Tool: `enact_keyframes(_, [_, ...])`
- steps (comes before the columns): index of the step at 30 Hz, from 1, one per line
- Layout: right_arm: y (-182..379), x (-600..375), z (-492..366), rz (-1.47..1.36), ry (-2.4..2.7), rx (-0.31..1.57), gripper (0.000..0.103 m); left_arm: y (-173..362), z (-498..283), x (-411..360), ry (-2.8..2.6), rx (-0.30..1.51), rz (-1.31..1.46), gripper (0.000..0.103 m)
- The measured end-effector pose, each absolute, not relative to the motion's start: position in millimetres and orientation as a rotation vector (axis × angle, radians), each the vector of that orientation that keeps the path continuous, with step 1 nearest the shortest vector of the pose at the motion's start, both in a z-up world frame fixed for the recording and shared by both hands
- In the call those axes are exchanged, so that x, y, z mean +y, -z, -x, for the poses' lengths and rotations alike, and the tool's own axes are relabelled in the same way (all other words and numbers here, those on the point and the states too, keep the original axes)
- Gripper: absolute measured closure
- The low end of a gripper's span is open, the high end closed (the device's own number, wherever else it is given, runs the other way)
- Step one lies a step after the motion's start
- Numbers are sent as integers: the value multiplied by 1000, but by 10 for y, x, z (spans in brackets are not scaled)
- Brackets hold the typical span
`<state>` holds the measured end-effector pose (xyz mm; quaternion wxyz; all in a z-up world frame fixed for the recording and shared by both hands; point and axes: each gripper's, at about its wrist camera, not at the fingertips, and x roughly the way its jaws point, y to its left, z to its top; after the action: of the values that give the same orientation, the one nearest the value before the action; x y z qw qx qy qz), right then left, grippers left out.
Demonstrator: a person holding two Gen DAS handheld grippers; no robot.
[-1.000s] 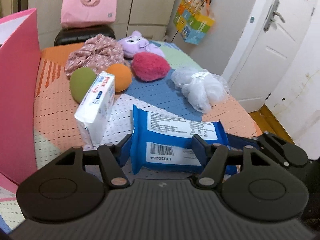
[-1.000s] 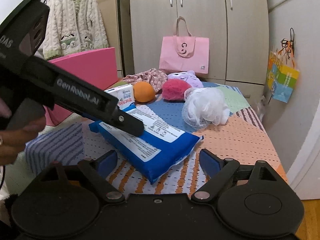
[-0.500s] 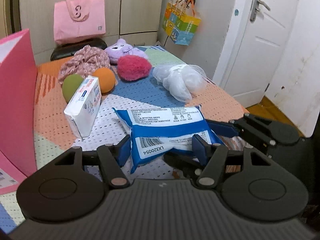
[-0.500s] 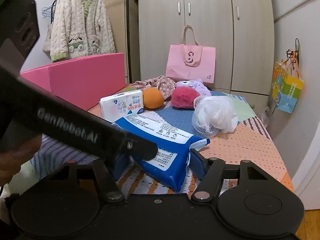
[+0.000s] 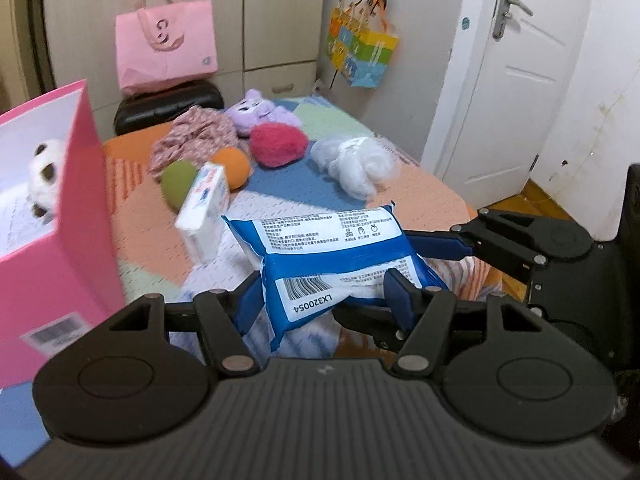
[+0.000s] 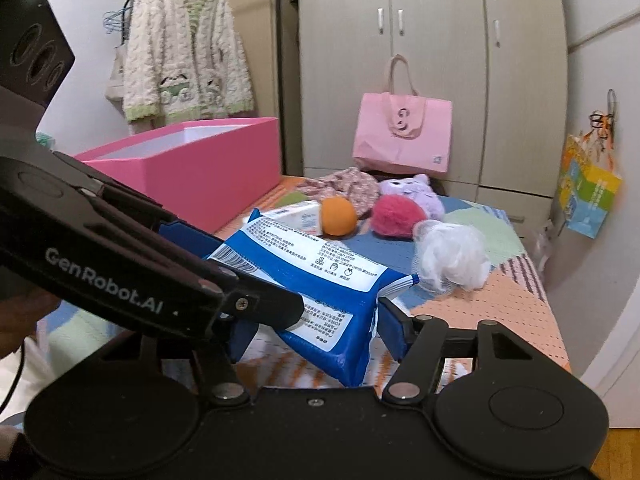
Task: Organize soft objects
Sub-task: 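Carry the wipes pack with the left gripper over the pink box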
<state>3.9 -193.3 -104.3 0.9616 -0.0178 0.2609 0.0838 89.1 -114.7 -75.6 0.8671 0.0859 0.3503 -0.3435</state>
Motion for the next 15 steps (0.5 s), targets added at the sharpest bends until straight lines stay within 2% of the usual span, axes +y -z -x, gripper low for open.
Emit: enact_keyframes(15, [549,-1347,-53,82,-377,566,36,239,-634,-453,595,740,-197,40])
